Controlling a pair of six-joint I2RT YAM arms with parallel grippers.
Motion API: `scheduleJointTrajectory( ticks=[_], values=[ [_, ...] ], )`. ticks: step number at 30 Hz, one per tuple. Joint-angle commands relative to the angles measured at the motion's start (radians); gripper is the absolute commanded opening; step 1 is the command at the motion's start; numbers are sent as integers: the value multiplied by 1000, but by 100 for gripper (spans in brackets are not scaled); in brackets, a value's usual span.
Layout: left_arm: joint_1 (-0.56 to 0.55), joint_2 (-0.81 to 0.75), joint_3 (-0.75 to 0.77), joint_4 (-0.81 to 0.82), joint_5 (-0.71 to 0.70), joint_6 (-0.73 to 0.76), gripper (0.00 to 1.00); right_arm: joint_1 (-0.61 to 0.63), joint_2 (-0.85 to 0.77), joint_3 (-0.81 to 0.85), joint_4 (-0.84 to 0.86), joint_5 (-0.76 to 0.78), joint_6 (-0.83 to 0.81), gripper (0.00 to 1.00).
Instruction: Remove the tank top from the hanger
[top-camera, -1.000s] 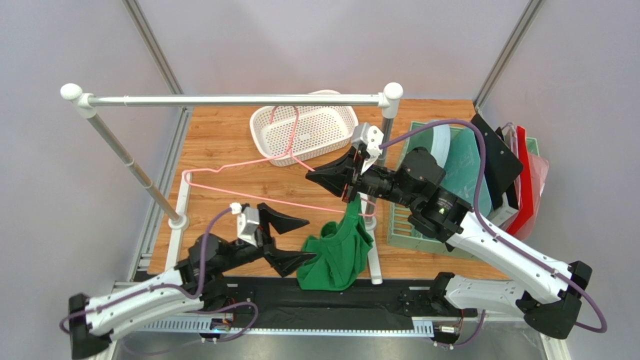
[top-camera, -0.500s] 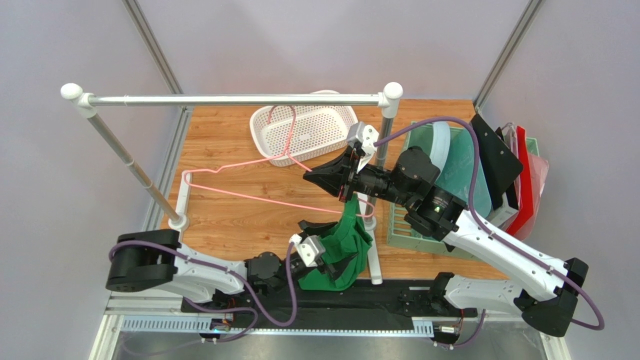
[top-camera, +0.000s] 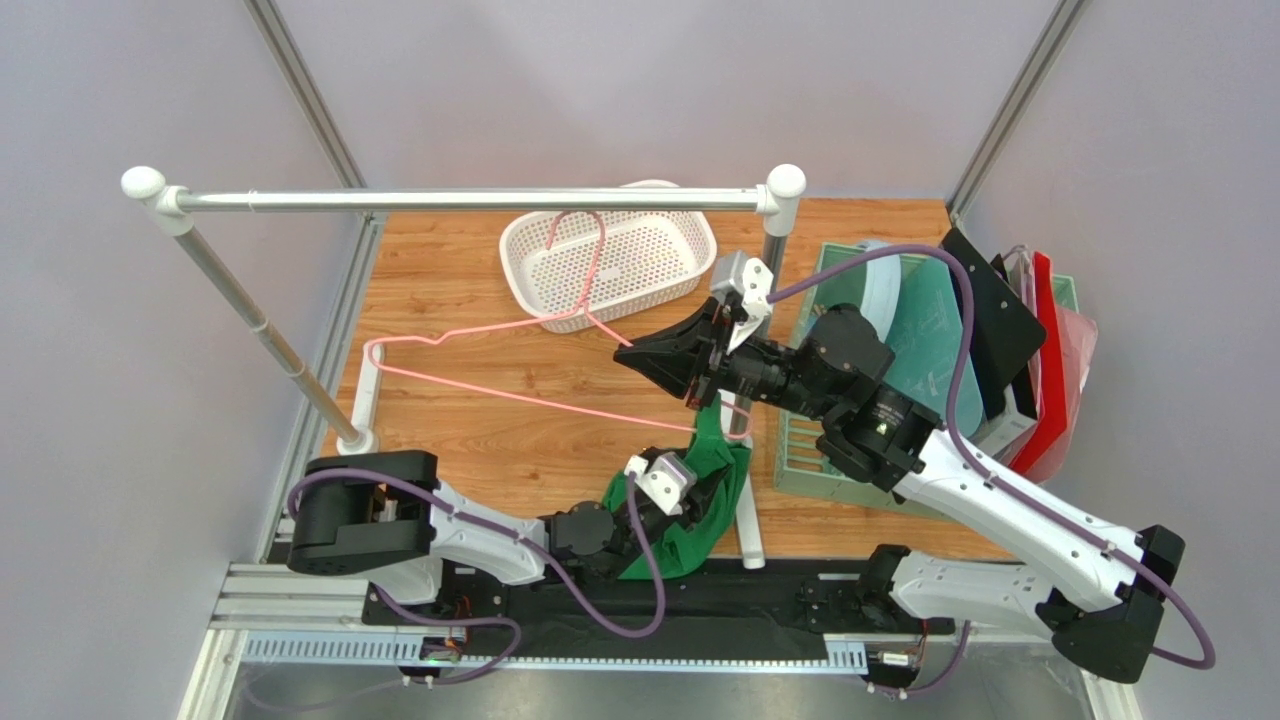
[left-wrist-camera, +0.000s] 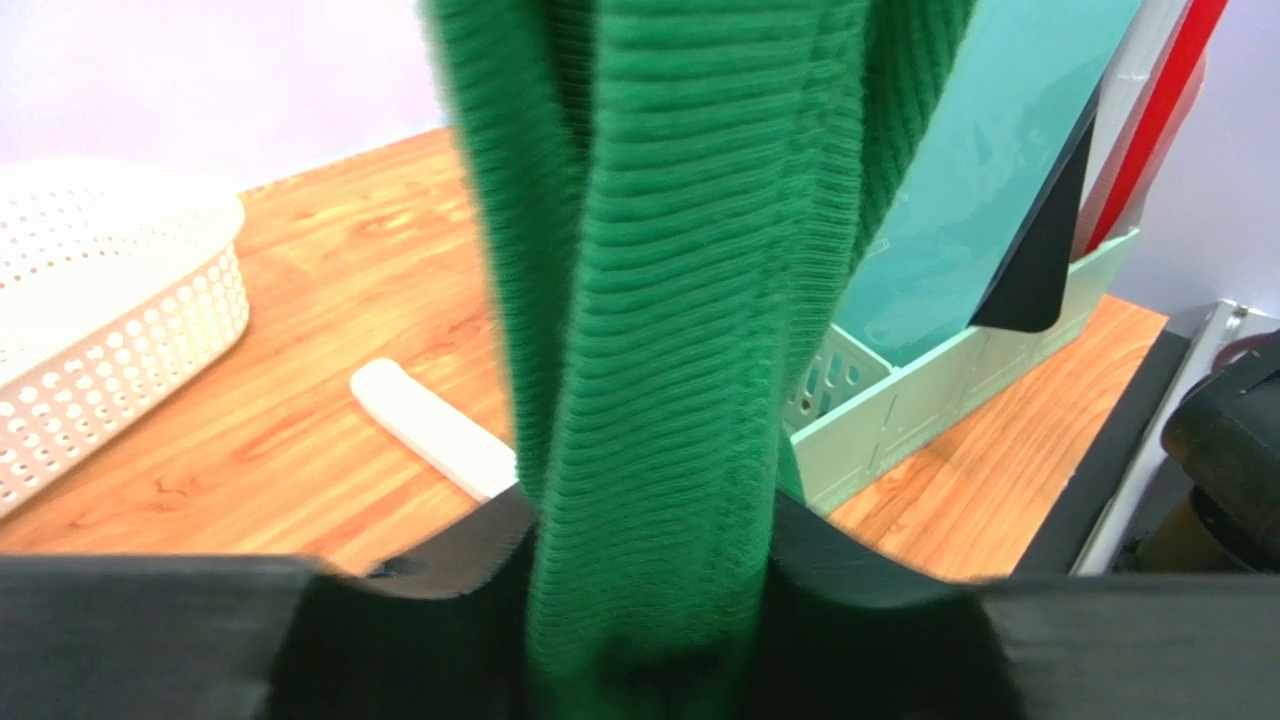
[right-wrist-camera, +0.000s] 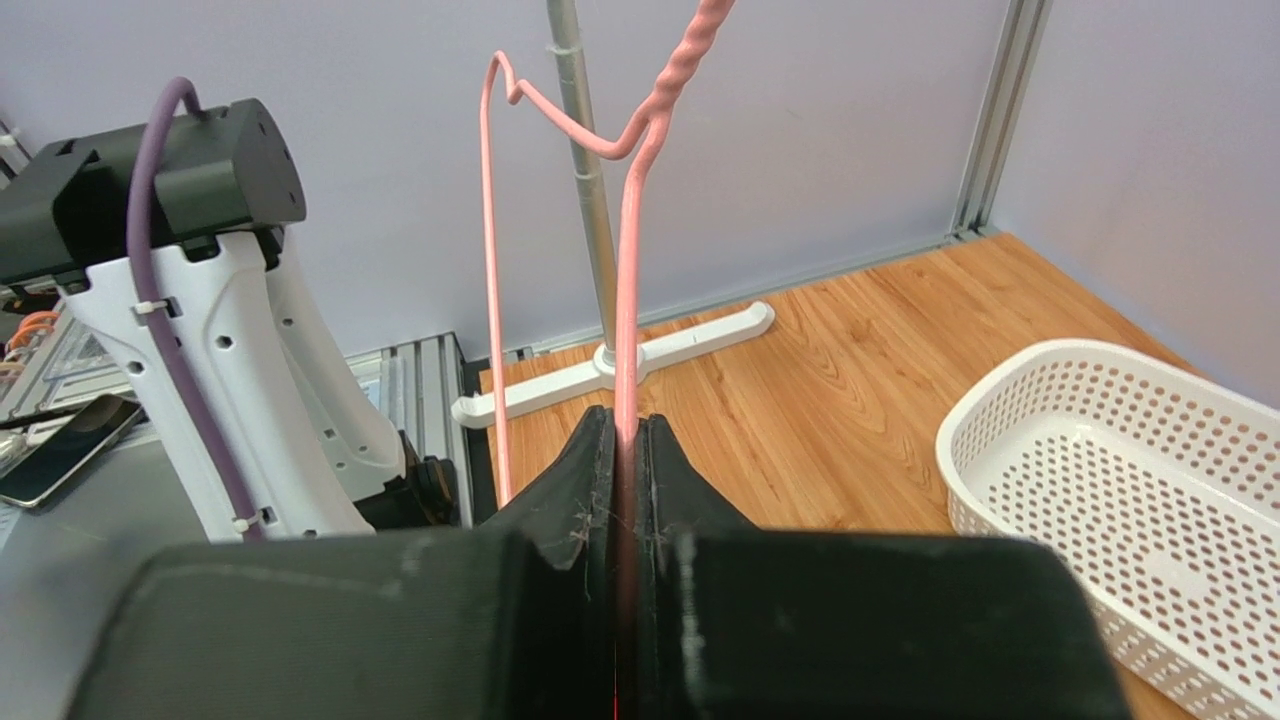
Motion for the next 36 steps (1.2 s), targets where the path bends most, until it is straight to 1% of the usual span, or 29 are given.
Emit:
scheduleJointTrajectory(
  ticks=[1, 2, 4, 6, 7, 9, 11, 14, 17, 18, 20, 21, 22, 25, 29, 30, 32, 35, 36],
  values=[
    [-4, -35, -14, 190, 9, -67, 34, -4, -59, -37, 190, -26, 0, 0],
    [-3, -46, -22, 179, 11, -79, 31, -4, -65, -45, 204, -27, -8, 0],
    [-3, -70, -23, 135, 19, -110, 17, -4, -62, -49, 230, -41, -12, 0],
    [-4, -86, -25, 105, 22, -136, 13, -4, -54, -51, 255, -73, -23, 0],
    [-4, -99, -25, 76, 22, -142, 5, -2, -50, -52, 290, -84, -26, 0],
    [-3, -118, -23, 32, 15, -164, 4, -2, -32, -51, 330, -125, -37, 0],
    [-3, -153, -25, -40, 15, -170, 0, 13, -21, -37, 367, -136, -67, 0],
    [-3, -216, -39, -134, 8, -181, 0, 36, 2, -17, 390, -136, -147, 0],
    [6, -276, -62, -205, -14, -210, 0, 38, 30, 12, 466, -112, -155, 0],
    [11, -288, -68, -221, -2, -221, 0, 39, 39, 23, 533, -95, -149, 0],
    [23, -325, -76, -281, 6, -256, 0, 39, 65, 26, 612, -81, -133, 0],
    [29, -336, -77, -303, 12, -268, 0, 41, 77, 35, 685, -64, -126, 0],
    [39, -352, -77, -344, 15, -288, 0, 39, 91, 43, 719, -56, -97, 0],
    [54, -372, -85, -396, 14, -311, 0, 39, 154, 93, 836, -12, -37, 0],
    [89, -388, -92, -467, 12, -383, 0, 41, 254, 167, 945, 45, 14, 0],
    [100, -388, -92, -494, 9, -397, 0, 39, 268, 179, 1006, 46, 17, 0],
    [111, -386, -99, -498, 9, -423, 0, 42, 297, 217, 1060, 43, 25, 0],
    [120, -391, -106, -505, 11, -455, 0, 42, 315, 277, 1059, 49, 26, 0],
    [121, -406, -102, -546, 9, -471, 0, 47, 315, 285, 1050, 54, 25, 0]
  ],
)
